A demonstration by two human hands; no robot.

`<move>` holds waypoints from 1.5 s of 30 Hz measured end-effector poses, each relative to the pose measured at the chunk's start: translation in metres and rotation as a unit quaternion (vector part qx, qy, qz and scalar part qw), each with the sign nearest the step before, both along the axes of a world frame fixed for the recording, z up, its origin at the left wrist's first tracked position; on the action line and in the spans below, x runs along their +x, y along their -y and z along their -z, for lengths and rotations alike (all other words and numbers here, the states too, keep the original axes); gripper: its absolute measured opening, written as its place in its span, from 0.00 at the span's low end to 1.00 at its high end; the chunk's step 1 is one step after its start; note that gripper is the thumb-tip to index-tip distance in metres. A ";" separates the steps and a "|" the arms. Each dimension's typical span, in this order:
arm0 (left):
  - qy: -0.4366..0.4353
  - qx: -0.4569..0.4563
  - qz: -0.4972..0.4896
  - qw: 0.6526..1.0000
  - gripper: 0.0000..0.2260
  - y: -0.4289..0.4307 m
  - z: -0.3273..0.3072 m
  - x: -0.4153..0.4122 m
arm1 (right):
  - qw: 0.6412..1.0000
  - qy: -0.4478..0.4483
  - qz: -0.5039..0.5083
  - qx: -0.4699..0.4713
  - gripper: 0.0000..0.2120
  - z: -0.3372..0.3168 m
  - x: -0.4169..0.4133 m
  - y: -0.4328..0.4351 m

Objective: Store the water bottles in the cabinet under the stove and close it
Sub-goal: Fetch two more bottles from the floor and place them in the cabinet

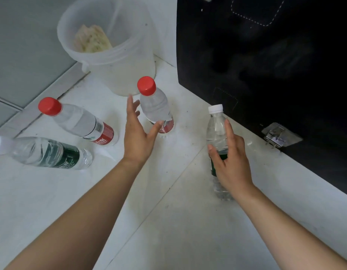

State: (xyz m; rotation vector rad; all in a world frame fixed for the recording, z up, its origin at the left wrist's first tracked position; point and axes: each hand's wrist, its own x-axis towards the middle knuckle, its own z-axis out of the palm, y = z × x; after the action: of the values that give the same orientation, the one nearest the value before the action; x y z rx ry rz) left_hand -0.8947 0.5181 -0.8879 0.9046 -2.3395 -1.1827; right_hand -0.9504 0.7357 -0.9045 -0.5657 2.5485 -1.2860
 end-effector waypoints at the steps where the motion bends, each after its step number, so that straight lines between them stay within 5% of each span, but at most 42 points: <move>1: -0.020 0.010 0.032 0.999 0.39 0.000 -0.003 -0.006 | 1.000 0.004 -0.001 0.002 0.35 0.000 0.000 -0.001; 9: -0.025 0.007 0.130 0.991 0.36 -0.002 -0.004 -0.067 | 0.999 0.045 -0.007 0.022 0.35 0.005 0.004 -0.017; 21: 0.189 0.017 0.066 0.980 0.37 -0.051 -0.018 0.014 | 0.986 0.144 -0.022 0.080 0.30 -0.028 0.002 -0.022; 26: 0.266 0.051 0.020 0.962 0.35 -0.064 -0.139 0.066 | 0.977 0.182 -0.051 0.103 0.29 -0.157 0.018 -0.008; 38: 0.239 0.063 -0.052 0.967 0.30 -0.140 -0.595 0.118 | 0.973 0.166 -0.135 0.086 0.29 -0.612 0.057 -0.055; 45: 0.206 0.059 -0.104 0.971 0.29 -0.210 -0.730 0.139 | 0.975 0.136 -0.170 0.038 0.29 -0.746 0.068 -0.113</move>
State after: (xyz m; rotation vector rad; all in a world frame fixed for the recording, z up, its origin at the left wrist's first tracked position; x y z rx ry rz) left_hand -0.7559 0.7279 -0.1579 1.5242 -2.4183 -1.1429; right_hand -0.8828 0.8487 -0.1585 -0.7165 2.1537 -1.0603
